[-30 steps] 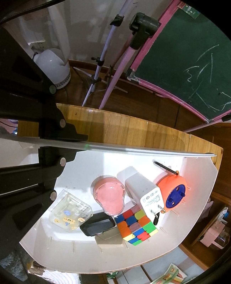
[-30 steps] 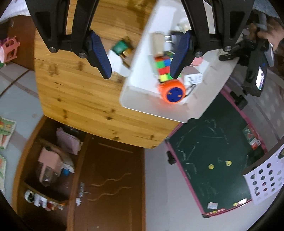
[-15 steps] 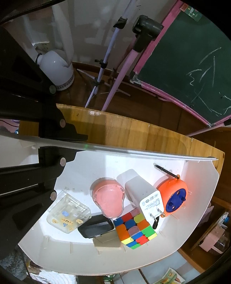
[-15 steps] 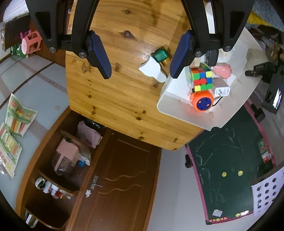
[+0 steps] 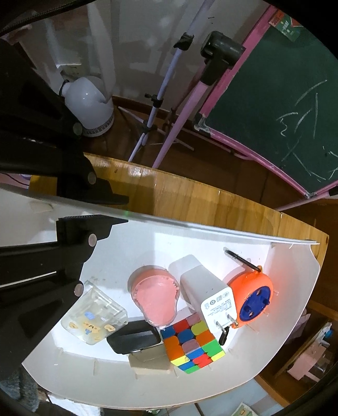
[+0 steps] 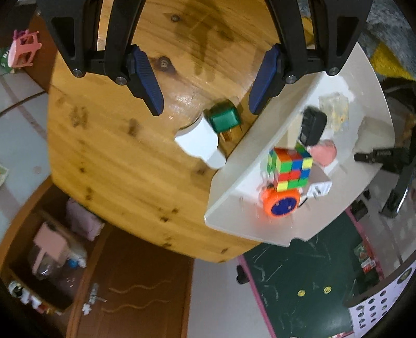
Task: Organize rigid objects
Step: 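Move the right gripper back over the table to the green bottle, then grasp the green gold-capped bottle with the right gripper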
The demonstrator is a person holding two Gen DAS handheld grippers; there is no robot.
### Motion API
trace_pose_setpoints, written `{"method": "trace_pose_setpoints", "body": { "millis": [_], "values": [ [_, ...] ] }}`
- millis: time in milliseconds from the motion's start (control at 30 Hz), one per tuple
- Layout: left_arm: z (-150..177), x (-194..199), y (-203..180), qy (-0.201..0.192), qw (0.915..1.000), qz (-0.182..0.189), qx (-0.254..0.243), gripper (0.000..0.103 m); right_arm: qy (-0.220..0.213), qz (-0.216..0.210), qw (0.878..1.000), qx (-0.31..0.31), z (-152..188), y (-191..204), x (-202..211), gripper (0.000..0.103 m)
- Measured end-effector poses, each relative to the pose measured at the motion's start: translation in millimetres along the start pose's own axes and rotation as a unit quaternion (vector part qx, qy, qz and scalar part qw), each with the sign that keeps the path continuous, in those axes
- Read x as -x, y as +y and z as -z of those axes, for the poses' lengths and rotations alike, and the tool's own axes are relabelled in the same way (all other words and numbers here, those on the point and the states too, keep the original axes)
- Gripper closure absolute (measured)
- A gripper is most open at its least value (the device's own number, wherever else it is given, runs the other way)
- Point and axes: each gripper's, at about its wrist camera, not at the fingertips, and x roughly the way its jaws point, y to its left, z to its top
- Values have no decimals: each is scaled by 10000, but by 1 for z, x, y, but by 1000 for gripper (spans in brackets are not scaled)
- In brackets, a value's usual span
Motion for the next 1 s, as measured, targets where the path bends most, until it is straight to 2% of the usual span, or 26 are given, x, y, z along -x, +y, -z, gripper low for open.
{"method": "trace_pose_setpoints", "body": {
  "millis": [100, 300, 333, 400, 667, 767, 1000],
  "values": [
    [-1, 0, 0, 14, 10000, -56, 73, 95, -12, -286, 9995, 164, 10, -3, -12, 34],
    [-1, 0, -3, 49, 9997, -211, 131, 93, 41, -465, 9978, 475, 14, 1, -40, 35],
    [-1, 0, -3, 65, 9996, -229, 147, 93, 50, -490, 9975, 503, 13, 2, -45, 36],
    [-2, -1, -2, 91, 9995, -241, 176, 92, 81, -552, 9970, 545, 12, 3, -53, 45],
    [-3, -2, -3, 158, 9993, -275, 218, 92, 72, -771, 9939, 783, 8, 13, -72, 49],
    [-4, -3, -2, 170, 9992, -258, 238, 92, 137, -839, 9922, 917, 9, 17, -77, 62],
    [-4, -4, -1, 190, 9992, -251, 234, 92, 161, -931, 9910, 950, 6, 20, -84, 61]
  ]
}}
